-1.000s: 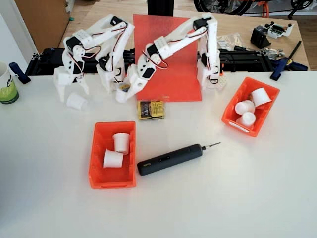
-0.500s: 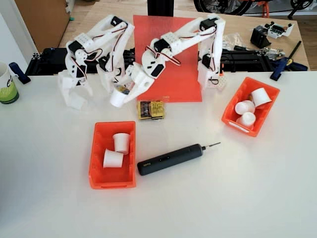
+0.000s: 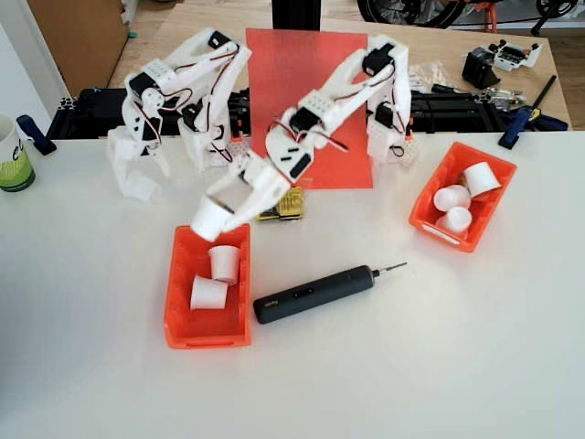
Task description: Sort the coffee pods, blue into left, red into right
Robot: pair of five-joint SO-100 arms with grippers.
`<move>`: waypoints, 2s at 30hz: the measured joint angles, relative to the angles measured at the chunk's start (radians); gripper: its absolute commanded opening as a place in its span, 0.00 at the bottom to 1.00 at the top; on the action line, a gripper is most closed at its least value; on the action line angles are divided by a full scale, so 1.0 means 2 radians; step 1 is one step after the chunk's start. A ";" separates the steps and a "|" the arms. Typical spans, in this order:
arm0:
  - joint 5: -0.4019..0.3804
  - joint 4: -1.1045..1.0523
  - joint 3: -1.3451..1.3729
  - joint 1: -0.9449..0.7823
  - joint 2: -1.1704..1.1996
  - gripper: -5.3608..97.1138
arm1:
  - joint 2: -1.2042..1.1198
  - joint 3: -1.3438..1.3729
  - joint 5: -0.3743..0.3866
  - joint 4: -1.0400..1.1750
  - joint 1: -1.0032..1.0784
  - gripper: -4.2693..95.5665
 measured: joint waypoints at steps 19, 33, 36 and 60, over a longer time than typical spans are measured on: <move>0.000 -0.048 0.061 -0.029 0.003 0.46 | -0.061 -0.211 -0.086 0.142 -0.002 0.41; 0.000 -0.153 0.100 0.018 0.003 0.40 | -0.061 -0.318 -0.101 0.284 -0.015 0.41; 0.000 -0.153 0.100 0.002 0.003 0.40 | -0.061 -0.318 -0.110 0.284 -0.019 0.41; 0.000 0.066 0.038 -0.118 0.162 0.39 | -0.061 -0.318 -0.152 0.316 -0.031 0.41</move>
